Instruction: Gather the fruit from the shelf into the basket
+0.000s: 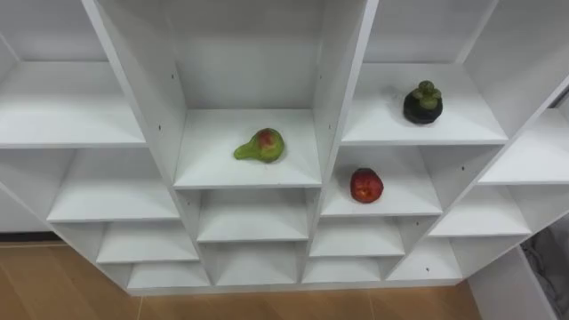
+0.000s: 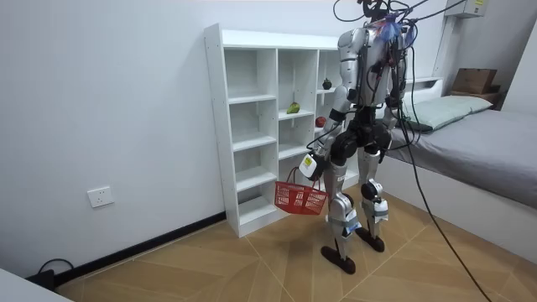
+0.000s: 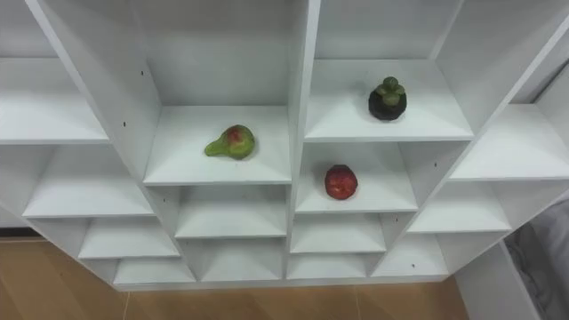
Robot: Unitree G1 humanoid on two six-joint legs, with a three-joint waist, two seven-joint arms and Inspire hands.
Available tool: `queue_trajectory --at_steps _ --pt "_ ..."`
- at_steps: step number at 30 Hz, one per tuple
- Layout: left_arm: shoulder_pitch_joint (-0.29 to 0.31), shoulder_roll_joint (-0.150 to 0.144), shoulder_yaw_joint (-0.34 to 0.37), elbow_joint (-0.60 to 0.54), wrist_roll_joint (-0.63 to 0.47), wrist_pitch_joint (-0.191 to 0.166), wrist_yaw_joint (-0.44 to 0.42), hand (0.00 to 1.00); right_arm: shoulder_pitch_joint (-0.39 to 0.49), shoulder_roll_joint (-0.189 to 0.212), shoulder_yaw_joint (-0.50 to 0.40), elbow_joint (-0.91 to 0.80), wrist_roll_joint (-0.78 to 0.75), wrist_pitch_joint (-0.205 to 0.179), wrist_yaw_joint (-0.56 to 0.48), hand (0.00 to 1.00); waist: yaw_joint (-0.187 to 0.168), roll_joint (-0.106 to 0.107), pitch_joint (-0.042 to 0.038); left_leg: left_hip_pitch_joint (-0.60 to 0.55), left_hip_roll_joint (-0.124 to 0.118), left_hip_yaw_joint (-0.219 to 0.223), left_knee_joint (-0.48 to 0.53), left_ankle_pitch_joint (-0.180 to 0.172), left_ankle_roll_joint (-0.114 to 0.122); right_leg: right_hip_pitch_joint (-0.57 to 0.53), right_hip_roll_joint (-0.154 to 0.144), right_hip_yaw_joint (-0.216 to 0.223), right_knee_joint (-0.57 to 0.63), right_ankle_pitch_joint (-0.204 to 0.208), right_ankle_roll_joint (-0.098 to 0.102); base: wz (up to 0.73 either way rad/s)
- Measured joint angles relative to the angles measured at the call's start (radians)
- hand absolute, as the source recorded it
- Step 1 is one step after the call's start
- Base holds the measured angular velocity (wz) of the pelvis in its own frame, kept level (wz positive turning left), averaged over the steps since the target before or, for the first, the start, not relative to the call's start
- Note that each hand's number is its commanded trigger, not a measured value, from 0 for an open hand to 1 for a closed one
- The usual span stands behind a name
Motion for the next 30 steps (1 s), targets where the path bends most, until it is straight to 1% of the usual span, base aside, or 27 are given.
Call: queue_trajectory --at_steps 8,15,20,24,27,30 --pt "0.000 0.000 -0.002 0.002 -0.002 0.000 -0.004 1.00 -0.001 -0.001 0.001 0.000 0.000 0.000 -0.003 0.00 0.000 0.006 -0.0004 -0.002 0.000 -0.001 0.000 0.000 0.000 0.002 0.000 -0.001 0.000 0.000 0.000 0.00" --pt "0.004 -0.005 -0.001 0.002 -0.001 0.001 -0.009 1.00 -0.002 -0.005 0.000 0.008 0.005 0.000 -0.005 0.00 0.001 0.020 -0.0009 -0.002 0.000 -0.005 0.000 0.000 0.000 0.005 0.000 -0.004 -0.001 0.000 0.000 0.00" --pt "0.004 -0.011 -0.004 0.002 -0.001 0.001 -0.002 1.00 -0.004 -0.006 0.000 0.008 0.004 0.000 -0.025 0.00 -0.001 0.028 0.0007 0.001 0.000 -0.012 -0.001 0.000 0.000 0.012 0.000 -0.012 -0.002 0.000 0.000 0.04" --pt "0.008 -0.016 -0.004 0.002 0.003 0.001 0.016 1.00 -0.008 -0.005 0.000 0.008 0.002 -0.001 -0.046 0.00 -0.001 0.025 0.0028 0.001 0.000 -0.014 -0.001 0.000 0.000 0.013 0.000 -0.015 -0.002 0.000 0.000 0.00" --pt "0.007 -0.016 -0.005 0.002 0.003 0.001 0.021 1.00 -0.008 0.000 0.001 0.007 0.002 -0.003 -0.058 0.00 -0.001 0.022 0.0021 0.001 -0.001 -0.017 0.000 0.000 0.000 0.015 0.000 -0.019 -0.002 0.000 0.000 0.02" --pt "0.006 -0.015 -0.013 0.002 0.003 0.000 0.035 1.00 -0.008 0.001 0.003 0.000 0.001 -0.003 -0.071 0.00 0.000 0.018 0.0034 0.001 -0.001 -0.019 0.002 0.000 0.000 0.016 0.000 -0.021 -0.002 0.000 0.000 0.01"
